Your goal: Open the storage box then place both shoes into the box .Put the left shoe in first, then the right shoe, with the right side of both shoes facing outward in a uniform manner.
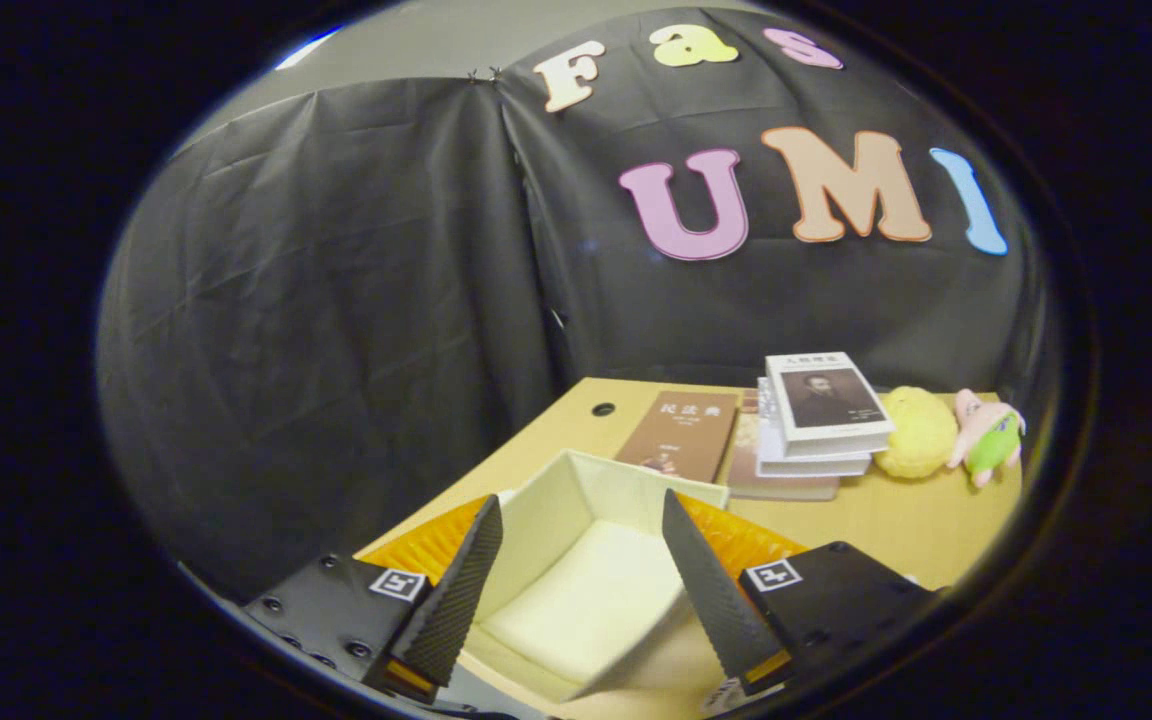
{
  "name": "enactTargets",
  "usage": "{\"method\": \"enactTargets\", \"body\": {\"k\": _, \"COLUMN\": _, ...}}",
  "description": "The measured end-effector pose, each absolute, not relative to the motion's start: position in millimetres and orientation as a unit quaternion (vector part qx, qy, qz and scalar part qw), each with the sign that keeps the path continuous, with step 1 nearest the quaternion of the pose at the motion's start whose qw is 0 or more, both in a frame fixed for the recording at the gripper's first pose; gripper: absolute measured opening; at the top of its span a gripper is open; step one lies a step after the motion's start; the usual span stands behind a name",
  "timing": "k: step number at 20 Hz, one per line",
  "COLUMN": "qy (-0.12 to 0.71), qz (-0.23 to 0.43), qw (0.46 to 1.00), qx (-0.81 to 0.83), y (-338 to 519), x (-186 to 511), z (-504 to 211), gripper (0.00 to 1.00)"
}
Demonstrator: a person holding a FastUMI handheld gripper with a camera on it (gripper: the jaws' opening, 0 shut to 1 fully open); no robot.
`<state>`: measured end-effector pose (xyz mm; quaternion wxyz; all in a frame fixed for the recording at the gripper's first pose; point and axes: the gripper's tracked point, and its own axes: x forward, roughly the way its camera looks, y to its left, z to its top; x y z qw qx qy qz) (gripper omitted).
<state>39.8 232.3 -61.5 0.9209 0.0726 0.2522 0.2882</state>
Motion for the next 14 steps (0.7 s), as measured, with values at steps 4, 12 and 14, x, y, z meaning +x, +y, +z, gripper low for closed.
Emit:
{"method": "enactTargets", "body": {"k": 4, "qy": 0.265, "qz": 0.258, "qw": 0.928, "qx": 0.038, "y": 175.1, "x": 41.3, "z": -87.8, "gripper": 1.0}}
{"method": "enactTargets", "body": {"k": 12, "qy": 0.305, "qz": 0.23, "qw": 0.924, "qx": -0.006, "y": 98.1, "x": 23.5, "z": -152.7, "gripper": 0.99}}
{"method": "enactTargets", "body": {"k": 14, "qy": 0.32, "qz": 0.225, "qw": 0.92, "qx": -0.011, "y": 84.8, "x": 18.2, "z": -172.5, "gripper": 0.99}}
